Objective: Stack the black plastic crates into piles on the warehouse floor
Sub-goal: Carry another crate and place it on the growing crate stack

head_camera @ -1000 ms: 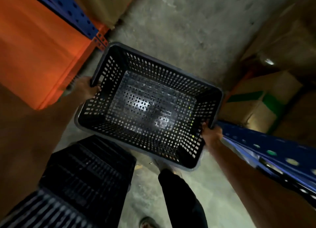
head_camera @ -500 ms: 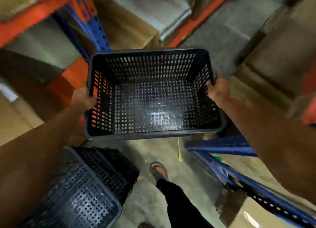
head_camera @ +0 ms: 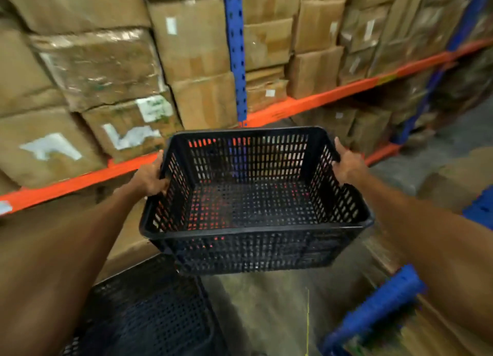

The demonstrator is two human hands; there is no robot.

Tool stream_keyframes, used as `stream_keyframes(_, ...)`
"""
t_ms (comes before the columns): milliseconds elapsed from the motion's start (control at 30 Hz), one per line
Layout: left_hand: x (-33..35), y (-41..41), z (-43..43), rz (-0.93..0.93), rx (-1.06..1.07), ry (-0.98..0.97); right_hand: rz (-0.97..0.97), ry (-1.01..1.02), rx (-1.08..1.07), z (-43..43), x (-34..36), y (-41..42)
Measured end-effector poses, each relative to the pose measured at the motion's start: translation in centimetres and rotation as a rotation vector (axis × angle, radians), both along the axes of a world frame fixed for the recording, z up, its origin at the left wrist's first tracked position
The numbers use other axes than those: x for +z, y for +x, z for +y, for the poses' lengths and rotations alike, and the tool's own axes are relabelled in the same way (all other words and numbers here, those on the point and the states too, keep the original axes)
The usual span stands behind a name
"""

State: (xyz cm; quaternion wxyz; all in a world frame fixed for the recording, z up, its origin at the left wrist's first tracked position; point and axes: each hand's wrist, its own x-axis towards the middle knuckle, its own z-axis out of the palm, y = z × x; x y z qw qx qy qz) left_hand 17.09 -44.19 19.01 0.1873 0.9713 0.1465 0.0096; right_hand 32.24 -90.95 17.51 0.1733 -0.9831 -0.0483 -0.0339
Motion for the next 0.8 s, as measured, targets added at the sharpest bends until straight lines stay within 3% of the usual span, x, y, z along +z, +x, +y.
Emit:
stream_keyframes(300, 2.4, -26.2, 5.6, -0.265, 0.338, 0.066, -0.058, 0.024, 0.268, 10.5, 3.9, -14.5)
stream_keyframes(467, 2.6, -39.2, 9.2, -0.239, 0.519, 0.177, -0.022, 0.039, 0.392, 18.6, 4.5, -22.0)
stream_keyframes(633, 1.9, -46.4, 12.3, -0.185, 0.635, 0.123, 0.019, 0.034, 0.46, 25.1, 3.0, -26.5)
stream_keyframes(800, -0.5, -47.9, 14.8, -0.19, 0.683, 0.086, 0.054, 0.01, 0.475, 29.8, 1.1, -26.8)
